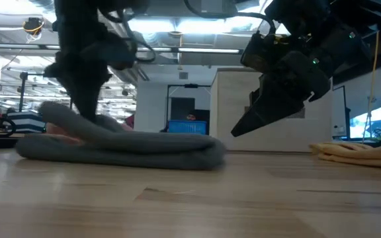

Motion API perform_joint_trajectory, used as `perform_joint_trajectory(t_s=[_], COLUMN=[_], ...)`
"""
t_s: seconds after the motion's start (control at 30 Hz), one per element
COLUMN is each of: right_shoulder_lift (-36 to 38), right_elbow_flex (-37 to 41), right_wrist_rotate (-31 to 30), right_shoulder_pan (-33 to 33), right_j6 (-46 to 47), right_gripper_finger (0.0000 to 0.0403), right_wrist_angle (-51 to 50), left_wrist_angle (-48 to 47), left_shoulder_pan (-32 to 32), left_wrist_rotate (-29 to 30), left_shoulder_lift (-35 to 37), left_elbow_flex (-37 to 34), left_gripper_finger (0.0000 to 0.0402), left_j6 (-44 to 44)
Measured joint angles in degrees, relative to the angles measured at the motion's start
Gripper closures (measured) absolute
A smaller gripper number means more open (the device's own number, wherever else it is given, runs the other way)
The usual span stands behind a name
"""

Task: Fold towel
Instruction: Fold the gray towel

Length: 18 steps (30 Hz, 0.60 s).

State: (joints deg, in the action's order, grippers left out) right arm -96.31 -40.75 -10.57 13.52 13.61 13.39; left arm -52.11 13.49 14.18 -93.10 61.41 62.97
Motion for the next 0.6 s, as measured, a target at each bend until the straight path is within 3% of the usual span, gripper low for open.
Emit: perform_joint_trajectory(t_s=[0.6], right_shoulder_lift=[0.0], right_elbow_flex=[0.0], right_wrist_rotate=[0.79], right_shoulder_pan=[0.0], right_j6=[0.02], right_gripper_finger=[0.0187], right_wrist_angle=[-0.02], left_wrist_angle=[-23.32], left_shoulder_pan=[-2.72], left_wrist_rotate=[2.34], left_shoulder_lift=[0.0], left_elbow_flex=[-0.04], left_gripper_finger=[0.0402], left_j6=[-4.78])
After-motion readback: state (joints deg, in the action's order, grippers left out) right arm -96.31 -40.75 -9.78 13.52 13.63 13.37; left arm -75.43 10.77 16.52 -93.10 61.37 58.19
